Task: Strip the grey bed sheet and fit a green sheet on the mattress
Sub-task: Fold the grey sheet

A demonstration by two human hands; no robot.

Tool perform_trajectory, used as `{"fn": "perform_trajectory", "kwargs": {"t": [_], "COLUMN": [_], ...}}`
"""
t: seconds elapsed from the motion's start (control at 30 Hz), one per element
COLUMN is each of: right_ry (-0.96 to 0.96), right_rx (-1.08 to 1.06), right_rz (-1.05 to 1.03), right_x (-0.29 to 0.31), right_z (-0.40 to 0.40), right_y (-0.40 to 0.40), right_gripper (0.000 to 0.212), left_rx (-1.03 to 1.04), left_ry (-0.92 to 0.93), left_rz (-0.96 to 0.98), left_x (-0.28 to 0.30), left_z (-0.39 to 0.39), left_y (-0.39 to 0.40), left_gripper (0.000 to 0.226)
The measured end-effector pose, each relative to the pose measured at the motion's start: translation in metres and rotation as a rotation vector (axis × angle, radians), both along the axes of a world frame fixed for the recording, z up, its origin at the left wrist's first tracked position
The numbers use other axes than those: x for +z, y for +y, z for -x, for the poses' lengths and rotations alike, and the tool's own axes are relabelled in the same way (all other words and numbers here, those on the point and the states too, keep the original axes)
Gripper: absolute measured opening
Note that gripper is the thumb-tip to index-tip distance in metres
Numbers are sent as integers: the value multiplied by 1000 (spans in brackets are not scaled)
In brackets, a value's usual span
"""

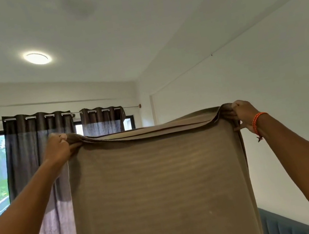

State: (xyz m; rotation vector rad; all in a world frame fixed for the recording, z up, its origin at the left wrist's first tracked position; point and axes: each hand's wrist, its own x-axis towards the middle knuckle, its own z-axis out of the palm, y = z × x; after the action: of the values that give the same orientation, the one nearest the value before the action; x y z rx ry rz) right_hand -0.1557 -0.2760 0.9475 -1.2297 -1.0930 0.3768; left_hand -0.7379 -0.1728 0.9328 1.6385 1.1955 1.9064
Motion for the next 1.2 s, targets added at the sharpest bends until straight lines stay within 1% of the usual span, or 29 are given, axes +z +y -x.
{"fn": "perform_trajectory", "kwargs": {"t": [0.03,0.1,0.17,0.23,0.27,0.3,0.33,0.37,0.4,0.43,0.47,0.5,0.53,0.57,0.6,0.63,0.67,0.7,0.73,0.77,0.8,0.87,0.93,1.0,1.07,1.13,1.2], "right_ry": [-86,-284,-401,-477,-539,-618,-708,-806,-896,-971,-1032,-1090,-1146,-1193,-1224,-1245,-1258,-1268,-1280,-1292,-1299,-1287,-1227,-1165,-1129,-1120,-1116], "right_rx": [-72,-206,-272,-268,-272,-302,-354,-429,-504,-559,-601,-641,-676,-711,-741,-765,-791,-813,-837,-859,-882,-956,-1057,-1138,-1191,-1241,-1287], "right_rz": [-40,-144,-250,-283,-273,-250,-226,-185,-149,-132,-134,-152,-166,-163,-146,-126,-103,-73,-48,-27,-11,-28,-81,-142,-189,-232,-257], "right_x": [9,29,48,67,77,84,91,97,101,106,110,115,119,124,129,133,137,140,142,144,145,146,146,149,153,159,169], "right_z": [0,3,11,12,11,8,3,-2,-5,-8,-10,-11,-13,-15,-17,-17,-17,-15,-13,-12,-10,-11,-14,-20,-23,-21,-20], "right_y": [5,11,7,7,7,7,8,8,7,6,3,0,-2,-2,-2,-1,-1,-2,-3,-4,-4,-2,-1,0,-4,-10,-16], "right_gripper": [26,24,23,18,14,13,20,37,63,94,119,136,146,151,151,149,147,147,148,149,150,151,151,149,146,142,136], "left_rx": [28,200,361,405,407,416,447,480,515,549,604,662,721,760,772,775,771,768,775,786,798,829,874,958,1041,1098,1112], "left_ry": [20,104,225,388,486,579,663,731,785,830,873,907,930,939,943,945,940,936,938,938,943,950,940,906,827,728,638], "left_rz": [-46,-157,-333,-500,-541,-571,-565,-551,-511,-479,-455,-452,-443,-446,-436,-413,-374,-332,-272,-212,-162,-128,-145,-187,-239,-268,-280], "left_x": [12,35,58,76,83,90,97,103,109,114,117,122,125,130,134,137,142,145,147,147,146,144,143,145,149,156,164], "left_z": [-3,-8,-16,-25,-30,-30,-32,-31,-33,-33,-34,-36,-39,-43,-49,-54,-60,-66,-73,-79,-85,-95,-104,-112,-122,-133,-140], "left_y": [1,-8,-20,-32,-40,-40,-44,-43,-46,-44,-43,-40,-38,-35,-35,-36,-36,-36,-39,-41,-44,-47,-52,-57,-63,-71,-77], "left_gripper": [28,16,23,38,39,31,20,19,23,20,17,16,17,23,38,62,91,119,143,159,167,171,172,167,163,167,167]}}
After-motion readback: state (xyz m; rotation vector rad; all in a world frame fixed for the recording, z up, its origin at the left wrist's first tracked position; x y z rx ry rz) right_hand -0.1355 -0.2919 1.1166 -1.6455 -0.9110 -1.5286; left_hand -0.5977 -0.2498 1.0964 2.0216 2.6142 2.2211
